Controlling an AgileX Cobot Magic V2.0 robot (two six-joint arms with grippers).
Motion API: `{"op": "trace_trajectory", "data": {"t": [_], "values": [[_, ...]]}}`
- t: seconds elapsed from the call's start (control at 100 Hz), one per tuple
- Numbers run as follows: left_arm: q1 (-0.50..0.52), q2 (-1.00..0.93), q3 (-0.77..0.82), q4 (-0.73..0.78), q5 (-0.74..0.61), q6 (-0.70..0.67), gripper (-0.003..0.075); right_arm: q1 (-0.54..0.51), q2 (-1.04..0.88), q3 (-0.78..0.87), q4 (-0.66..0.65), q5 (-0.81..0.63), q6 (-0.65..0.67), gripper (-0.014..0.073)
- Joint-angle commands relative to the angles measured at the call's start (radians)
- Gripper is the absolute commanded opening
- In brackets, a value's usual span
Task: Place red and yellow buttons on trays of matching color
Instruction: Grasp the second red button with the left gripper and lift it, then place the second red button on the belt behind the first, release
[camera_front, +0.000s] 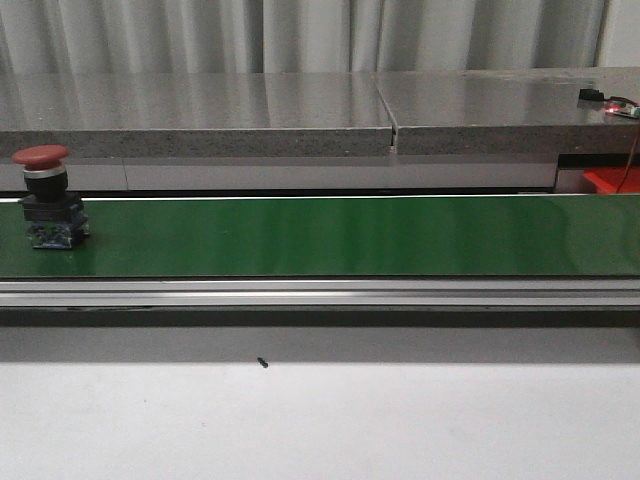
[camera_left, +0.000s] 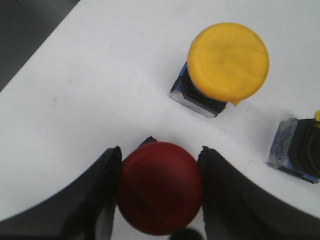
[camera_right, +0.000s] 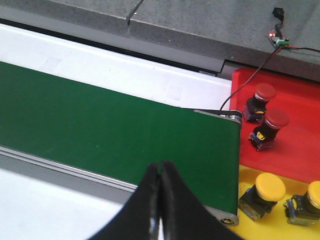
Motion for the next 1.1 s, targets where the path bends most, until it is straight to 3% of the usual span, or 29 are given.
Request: {"op": "trace_trajectory", "data": {"t": [0.0, 0.2, 0.64, 1.09], "values": [[-0.005, -0.053, -0.031, -0.010, -0.040, 0.001, 0.0180, 0.002, 0.001, -0.024, 0.013, -0.062, 0.001, -0.0069], [-0.005, -0.064, -0.031, -0.012, -0.023, 0.001, 0.0063, 0.002, 0.001, -0.024, 0.013, -0.062, 0.001, -0.0069], [-0.033, -0.298, -0.031, -0.059, 0.109, 0.009, 0.0061, 0.002, 0.001, -0.024, 0.013, -0.062, 0.001, -0.0069], [-0.237, -0.451, 0.040, -0.059, 0.209, 0.029, 0.0060, 0.002, 0.001, -0.024, 0.013, -0.062, 0.001, -0.0069]]}}
